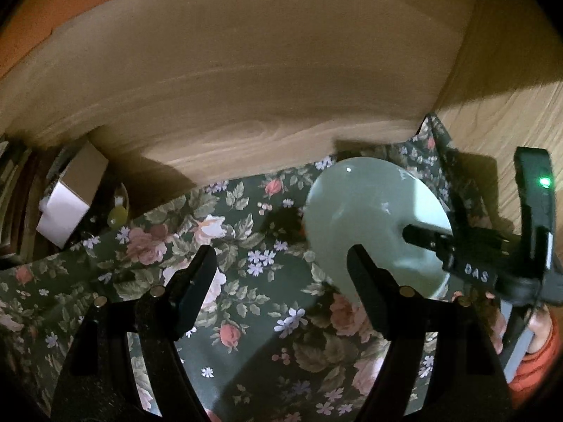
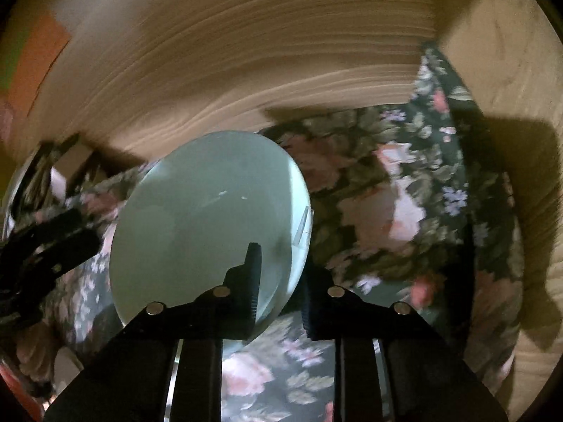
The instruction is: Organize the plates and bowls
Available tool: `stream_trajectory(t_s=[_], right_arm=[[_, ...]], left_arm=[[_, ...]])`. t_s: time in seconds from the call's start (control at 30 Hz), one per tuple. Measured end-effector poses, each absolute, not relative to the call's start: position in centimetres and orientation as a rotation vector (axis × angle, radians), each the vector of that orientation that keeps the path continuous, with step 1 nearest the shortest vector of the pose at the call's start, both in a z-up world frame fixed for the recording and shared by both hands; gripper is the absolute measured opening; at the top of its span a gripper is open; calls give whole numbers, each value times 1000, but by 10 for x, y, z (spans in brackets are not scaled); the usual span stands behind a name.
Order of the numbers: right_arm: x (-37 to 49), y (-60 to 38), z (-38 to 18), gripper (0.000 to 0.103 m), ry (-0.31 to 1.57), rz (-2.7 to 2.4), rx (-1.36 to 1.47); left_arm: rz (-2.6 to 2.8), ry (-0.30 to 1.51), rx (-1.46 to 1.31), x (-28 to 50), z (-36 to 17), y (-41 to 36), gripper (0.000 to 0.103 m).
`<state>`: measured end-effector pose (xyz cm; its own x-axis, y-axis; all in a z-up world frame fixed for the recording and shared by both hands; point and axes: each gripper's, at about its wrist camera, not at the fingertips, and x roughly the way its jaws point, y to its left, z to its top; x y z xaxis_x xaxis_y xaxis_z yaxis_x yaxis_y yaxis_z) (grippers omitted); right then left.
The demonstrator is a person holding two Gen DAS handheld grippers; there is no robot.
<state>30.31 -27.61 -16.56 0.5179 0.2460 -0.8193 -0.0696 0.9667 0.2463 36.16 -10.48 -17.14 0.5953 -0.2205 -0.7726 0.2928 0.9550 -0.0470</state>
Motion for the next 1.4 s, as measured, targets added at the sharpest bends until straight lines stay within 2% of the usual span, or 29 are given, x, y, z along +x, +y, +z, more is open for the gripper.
stream_trajectory(t_s=[0.1, 0.23, 0.4, 0.5, 0.83, 1.4], right_arm=[[296, -268, -165, 17, 1014, 213, 159], [287, -263, -165, 17, 1020, 239, 140], [282, -253, -168, 17, 1023, 257, 134], [282, -248, -170, 17, 1027, 270, 141], [275, -247, -160, 17, 1001, 276, 144], [236, -227, -104, 17, 858, 334, 96]], left_arm=[[-289, 928, 114, 362, -182, -107, 72], [-297, 992, 143, 363, -198, -110, 58], [-316, 1043, 150, 363, -209, -112, 45], [-342, 1075, 151, 364, -214, -116, 31], [-343, 1074, 154, 358, -210, -111, 27], [-308, 926, 97, 297, -144, -73, 27]])
